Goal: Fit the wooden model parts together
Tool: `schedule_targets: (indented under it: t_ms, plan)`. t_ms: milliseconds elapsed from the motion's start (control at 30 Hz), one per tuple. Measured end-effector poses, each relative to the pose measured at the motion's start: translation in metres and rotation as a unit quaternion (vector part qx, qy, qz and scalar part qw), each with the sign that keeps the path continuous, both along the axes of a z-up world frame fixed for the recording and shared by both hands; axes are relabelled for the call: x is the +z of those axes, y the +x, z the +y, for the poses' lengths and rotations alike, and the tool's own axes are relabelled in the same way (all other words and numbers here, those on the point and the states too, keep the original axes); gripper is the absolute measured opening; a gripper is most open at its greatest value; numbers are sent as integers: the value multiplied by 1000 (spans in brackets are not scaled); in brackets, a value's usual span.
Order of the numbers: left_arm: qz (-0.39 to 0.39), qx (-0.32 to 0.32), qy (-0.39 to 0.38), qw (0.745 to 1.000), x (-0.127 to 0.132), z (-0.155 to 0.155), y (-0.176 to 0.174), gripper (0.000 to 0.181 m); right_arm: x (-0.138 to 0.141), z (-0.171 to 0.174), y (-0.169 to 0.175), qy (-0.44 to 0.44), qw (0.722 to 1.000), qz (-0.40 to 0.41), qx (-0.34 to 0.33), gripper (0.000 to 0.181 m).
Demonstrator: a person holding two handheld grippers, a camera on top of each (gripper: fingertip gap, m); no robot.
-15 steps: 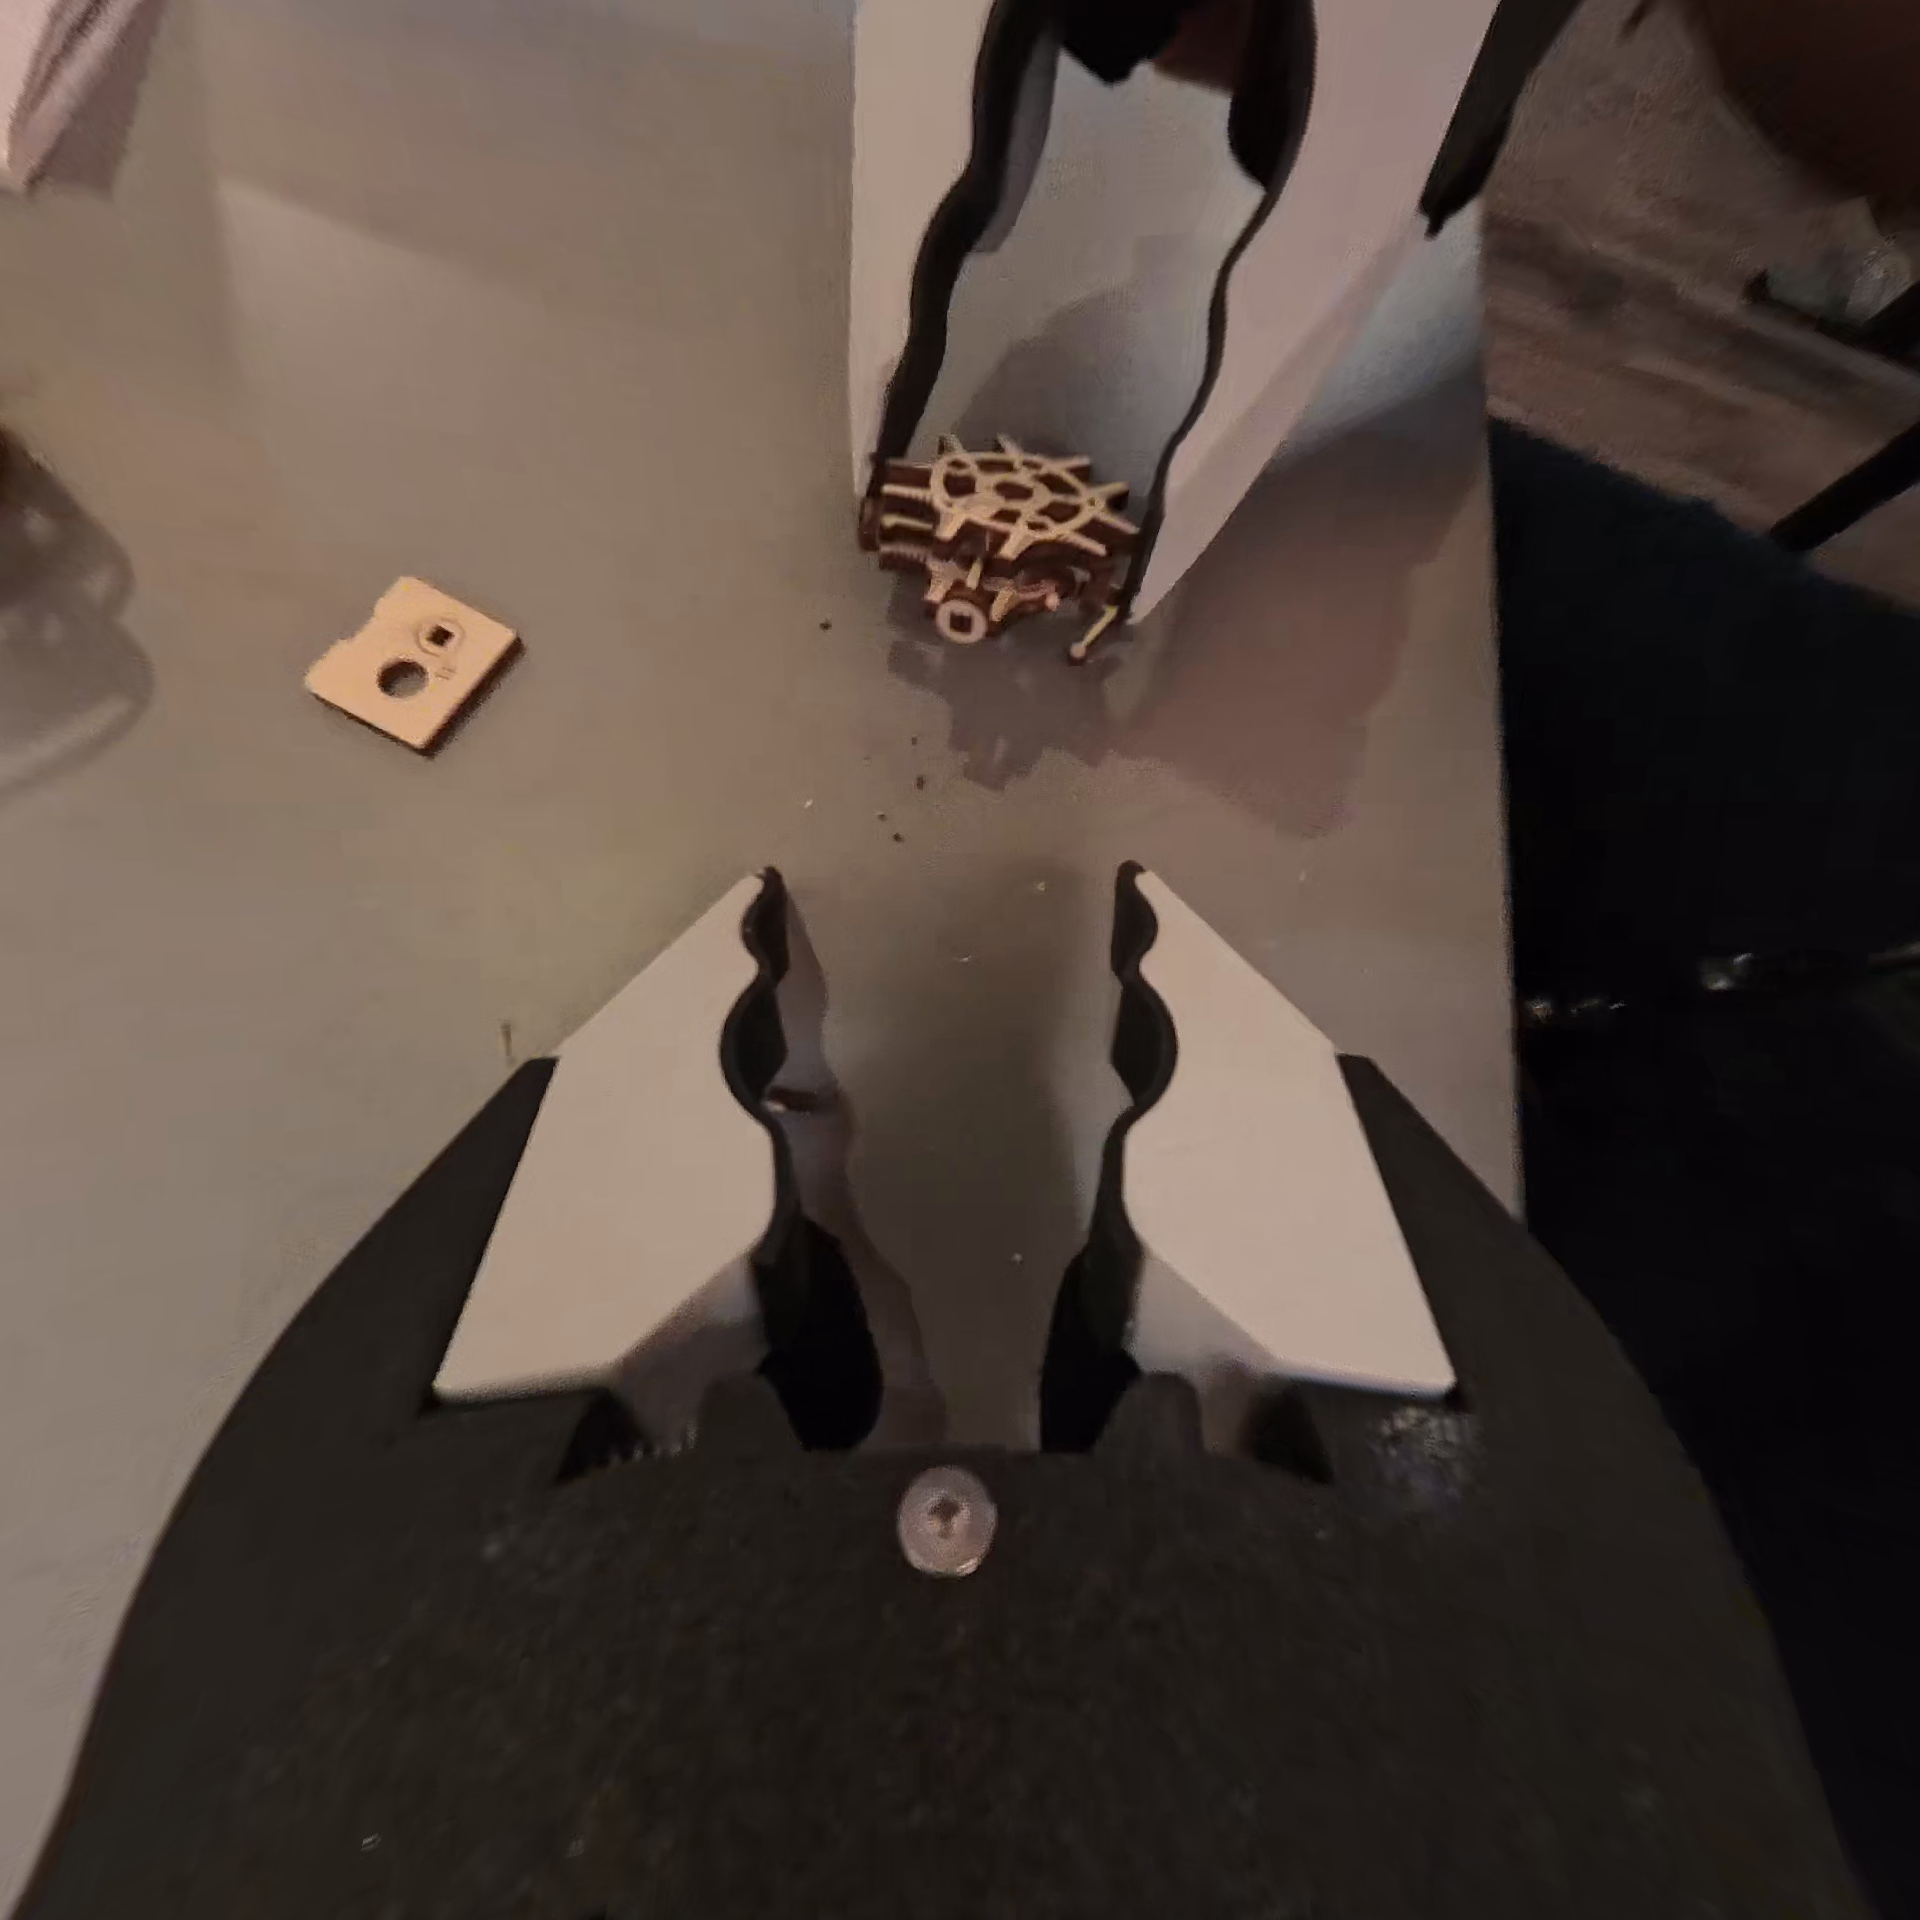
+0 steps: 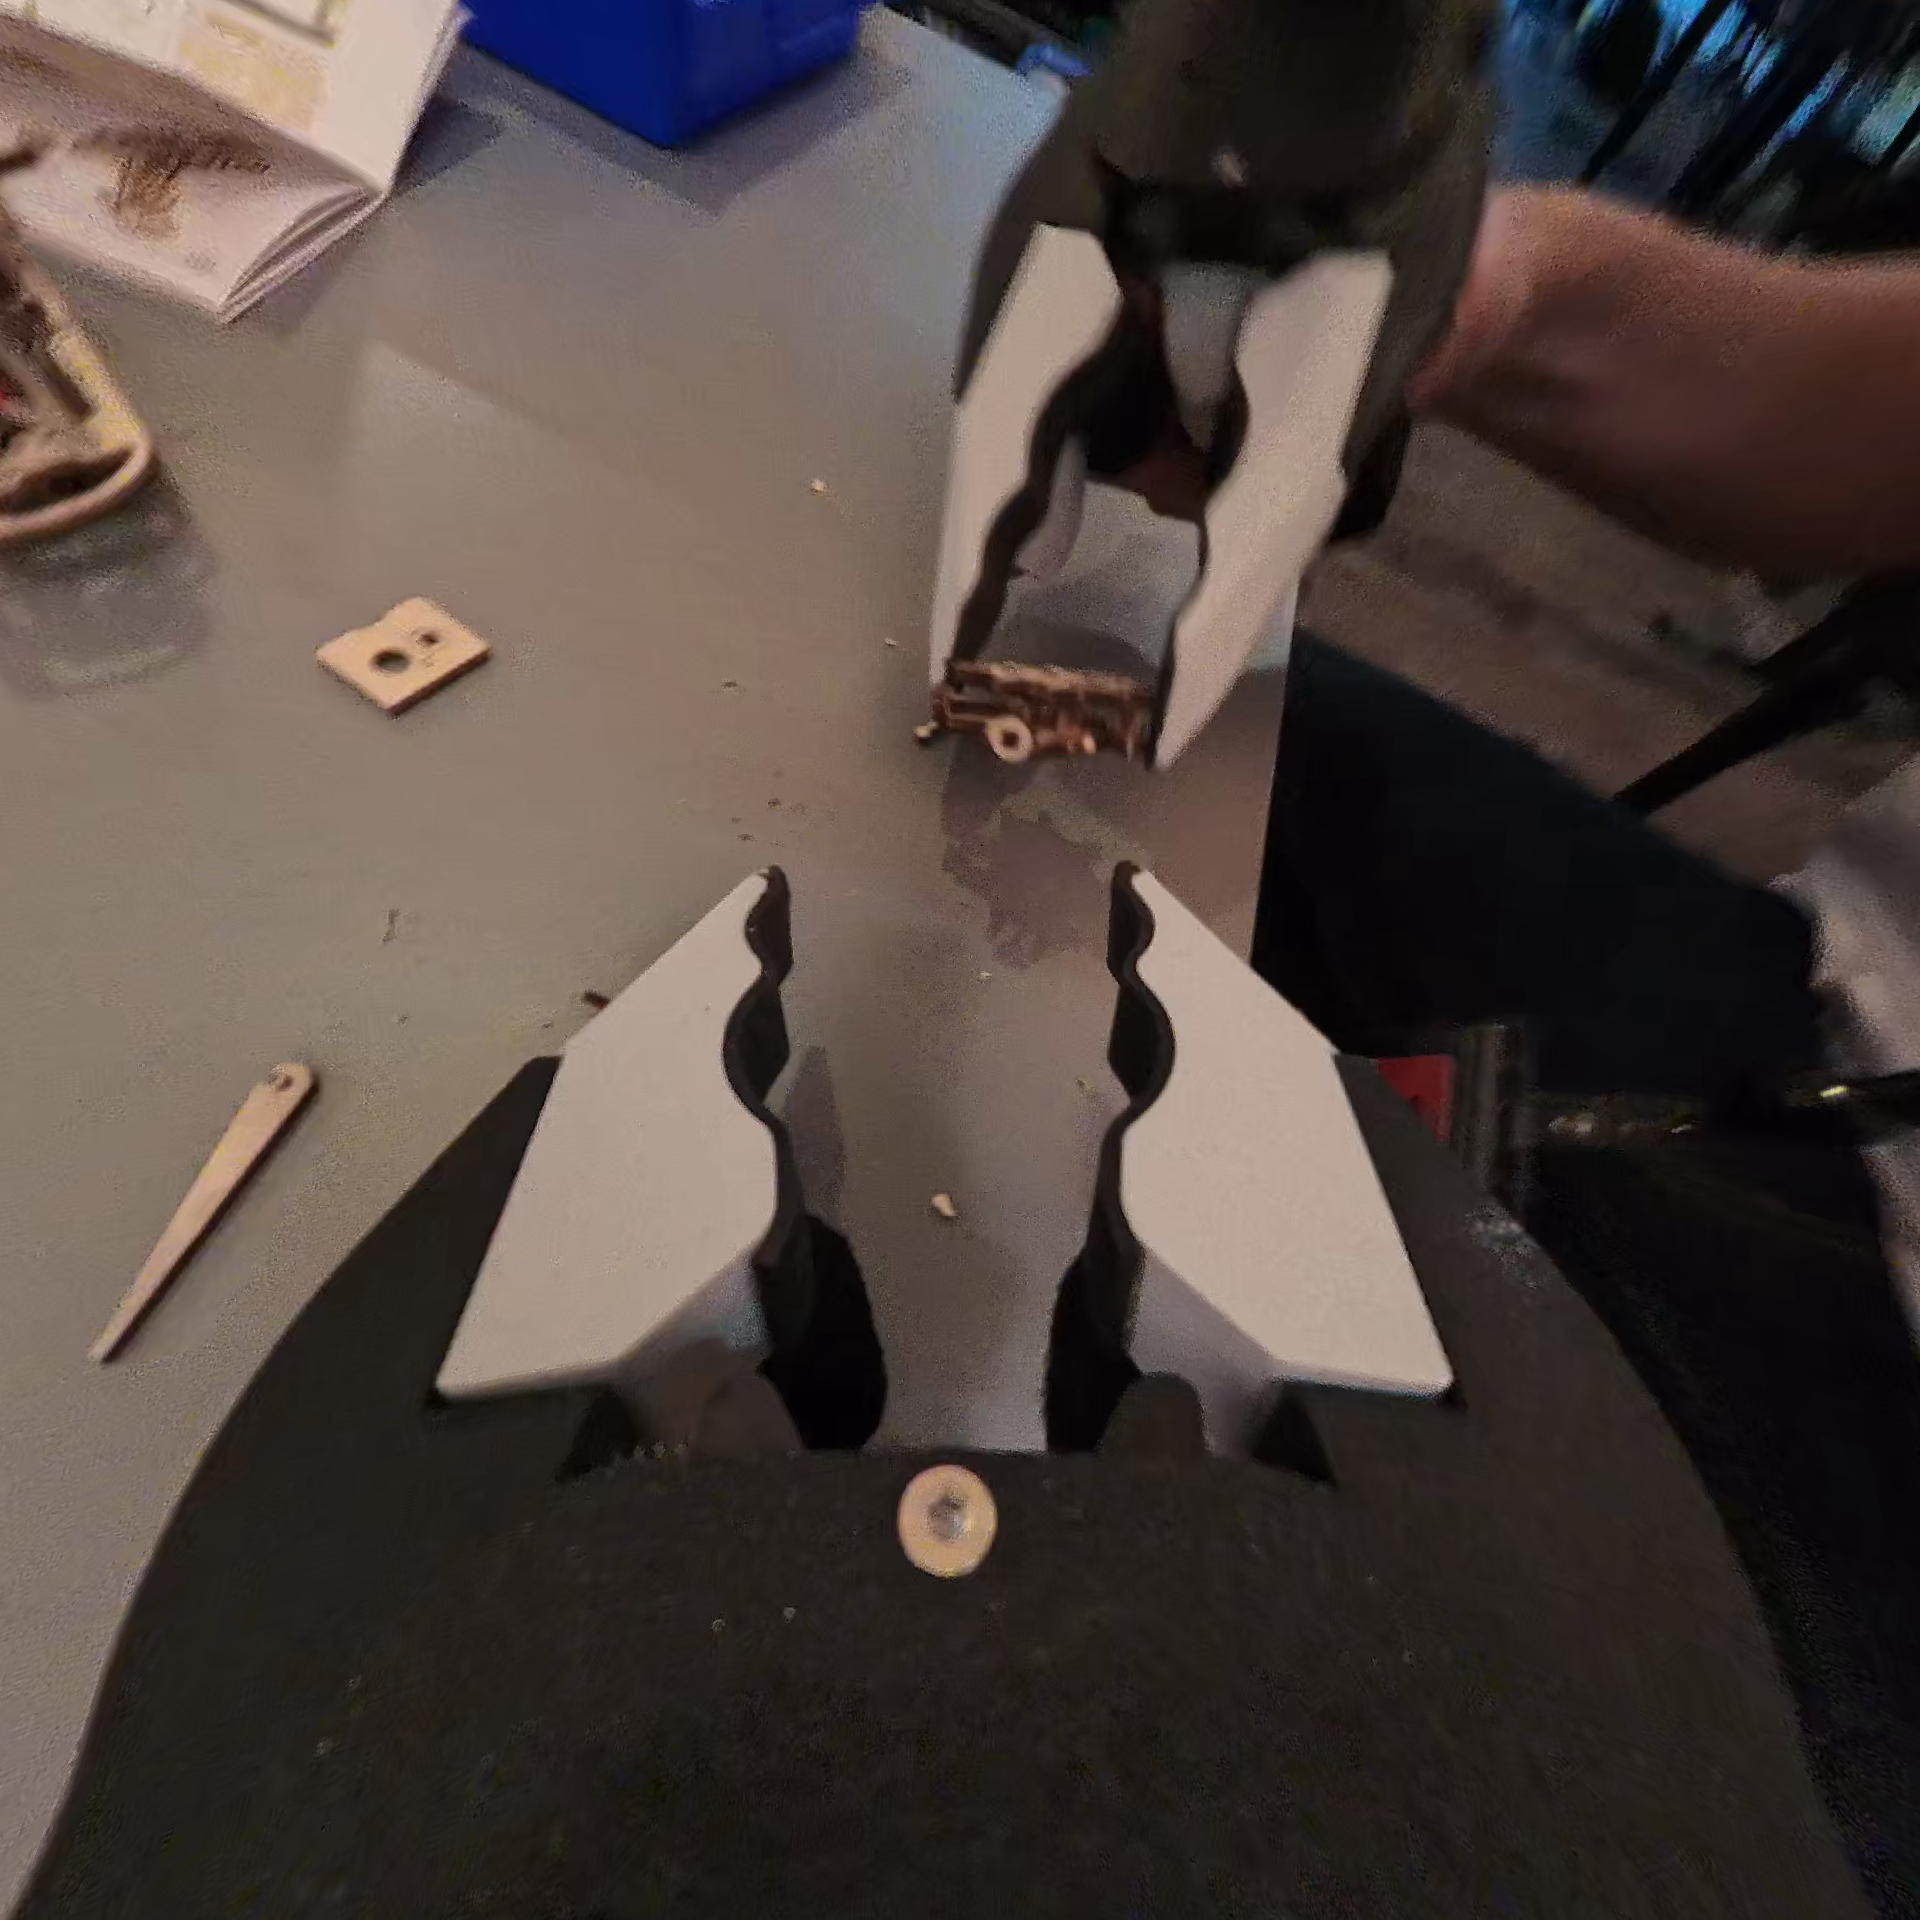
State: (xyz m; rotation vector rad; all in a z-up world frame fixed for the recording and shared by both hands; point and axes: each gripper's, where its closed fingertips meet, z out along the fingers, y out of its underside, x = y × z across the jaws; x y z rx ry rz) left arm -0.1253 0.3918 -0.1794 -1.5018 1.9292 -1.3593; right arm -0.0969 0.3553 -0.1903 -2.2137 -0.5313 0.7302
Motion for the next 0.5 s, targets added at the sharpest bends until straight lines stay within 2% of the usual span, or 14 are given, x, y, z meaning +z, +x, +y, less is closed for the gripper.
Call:
schedule_targets:
  t_ms: [67,167,400,500]
  plan:
    - [-20,-6,60,998,2,-20,-4,69,24,-2,-6,1,993,114,-24,49]
    - [-64,18,116,991,16,-42,2,87,42,-2,-6,-1,976,211,-60,49]
    - [-139,58,180,972,36,-54,19,72,58,-3,-20,-23,931,353,-88,49]
    - [-138,68,187,970,33,-50,23,67,56,1,-23,-36,917,386,-95,48]
